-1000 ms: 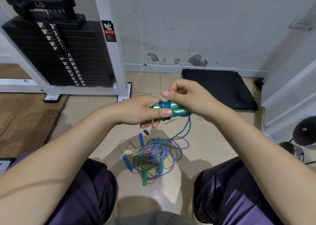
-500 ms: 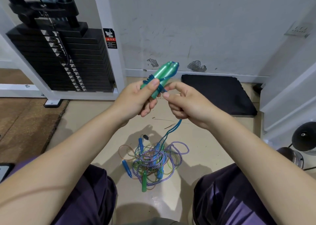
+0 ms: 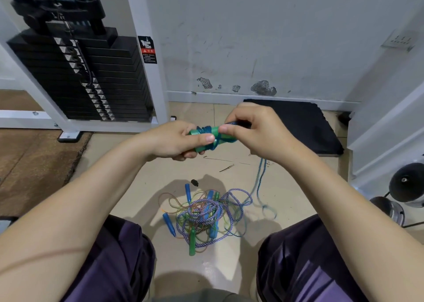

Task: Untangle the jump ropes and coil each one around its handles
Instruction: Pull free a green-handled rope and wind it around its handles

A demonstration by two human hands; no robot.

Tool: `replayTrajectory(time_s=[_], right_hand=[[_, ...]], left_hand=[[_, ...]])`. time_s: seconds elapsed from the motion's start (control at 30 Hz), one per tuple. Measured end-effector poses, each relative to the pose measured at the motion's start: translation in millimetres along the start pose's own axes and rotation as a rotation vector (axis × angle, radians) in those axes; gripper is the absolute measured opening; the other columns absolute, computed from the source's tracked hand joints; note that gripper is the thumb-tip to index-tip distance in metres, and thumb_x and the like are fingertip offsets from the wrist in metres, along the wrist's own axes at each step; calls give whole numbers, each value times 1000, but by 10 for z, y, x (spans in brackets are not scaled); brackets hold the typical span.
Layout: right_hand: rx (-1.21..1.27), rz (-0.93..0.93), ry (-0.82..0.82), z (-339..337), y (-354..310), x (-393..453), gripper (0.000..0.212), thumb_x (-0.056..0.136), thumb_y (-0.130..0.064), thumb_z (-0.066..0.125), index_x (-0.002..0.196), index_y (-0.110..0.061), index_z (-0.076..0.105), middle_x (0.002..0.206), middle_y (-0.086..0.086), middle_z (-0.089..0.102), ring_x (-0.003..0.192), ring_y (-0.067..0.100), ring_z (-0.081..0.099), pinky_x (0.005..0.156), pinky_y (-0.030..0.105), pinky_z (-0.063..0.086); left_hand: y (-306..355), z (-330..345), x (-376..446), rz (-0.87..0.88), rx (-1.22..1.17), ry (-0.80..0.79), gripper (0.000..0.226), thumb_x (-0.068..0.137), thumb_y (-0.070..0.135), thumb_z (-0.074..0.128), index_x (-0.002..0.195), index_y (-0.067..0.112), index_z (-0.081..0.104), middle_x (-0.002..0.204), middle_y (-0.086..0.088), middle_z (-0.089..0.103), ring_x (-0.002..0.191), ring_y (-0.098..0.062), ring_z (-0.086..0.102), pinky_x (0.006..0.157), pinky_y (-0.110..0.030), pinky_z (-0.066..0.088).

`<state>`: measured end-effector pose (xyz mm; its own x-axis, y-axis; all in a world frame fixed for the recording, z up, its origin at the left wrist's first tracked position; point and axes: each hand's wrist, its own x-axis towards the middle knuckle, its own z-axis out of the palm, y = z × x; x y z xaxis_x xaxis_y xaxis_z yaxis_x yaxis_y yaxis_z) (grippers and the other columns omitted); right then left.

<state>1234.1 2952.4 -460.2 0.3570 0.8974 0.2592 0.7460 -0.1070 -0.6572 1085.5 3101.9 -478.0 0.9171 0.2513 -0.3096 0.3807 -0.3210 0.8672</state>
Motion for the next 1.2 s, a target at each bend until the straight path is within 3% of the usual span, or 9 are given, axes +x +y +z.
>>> replayTrajectory(time_s=[0.1,0.2,0.33,0.47,0.57,0.77,0.97,1.13,1.2], right_hand=[[93,16,3,5,5,-4,12,82,-18,77,74,-11,70,70,-9,53,63,3,50,53,11,37],[119,13,-32,73,30,-23,16,83,-20,76,75,-8,70,71,-2,60,65,5,50,61,20,40],[222,56,-25,95,30,-29,14,85,-20,74,77,-15,65,67,-5,59,60,0,47,58,15,39],[278,66,-94,112,57,-44,18,86,-19,73,86,-20,55,77,7,56,68,10,47,65,26,41],[333,69,-91,127,42,-45,19,85,-16,74,78,-21,58,71,-10,56,64,4,48,62,18,41],[540,266,52,131,-11,-18,21,84,-19,75,71,-7,63,63,-2,62,57,7,54,55,17,44],[1049,474,-191,79,37,-36,34,92,-43,57,104,-12,69,95,12,66,80,26,63,76,34,53],[874,434,-201,216,33,-73,28,96,-16,59,123,-14,64,61,-2,42,50,12,29,49,22,26],[685,408,-137,245,-7,-83,20,96,-18,59,111,-10,70,52,-11,34,48,11,23,46,22,17]], left_hand=[[22,35,-22,24,13,-139,41,93,49,59,80,11,56,51,1,45,48,-15,34,43,-18,28],[20,63,-24,56,39,-235,49,80,60,60,81,11,57,51,3,47,48,-14,36,44,-20,29],[34,60,-38,122,1,-225,34,89,47,57,80,15,57,56,-3,48,49,-16,36,47,-22,30],[10,63,-52,160,20,-231,29,91,44,56,65,32,60,60,-5,54,49,-17,41,50,-25,34],[-3,38,-66,178,12,-225,25,93,42,56,70,31,60,62,-5,56,50,-17,42,53,-27,35],[-35,64,-27,199,-66,-115,41,93,46,52,90,6,58,62,-5,54,47,-14,41,48,-18,35],[10,108,0,216,-295,24,41,96,49,45,86,10,55,55,-1,50,39,-11,38,43,-21,24],[38,59,54,126,-462,338,43,100,50,44,85,11,58,54,1,49,38,-12,34,43,-21,23],[8,-12,71,54,-470,456,43,99,52,48,84,12,59,53,4,48,39,-11,33,42,-19,25]])
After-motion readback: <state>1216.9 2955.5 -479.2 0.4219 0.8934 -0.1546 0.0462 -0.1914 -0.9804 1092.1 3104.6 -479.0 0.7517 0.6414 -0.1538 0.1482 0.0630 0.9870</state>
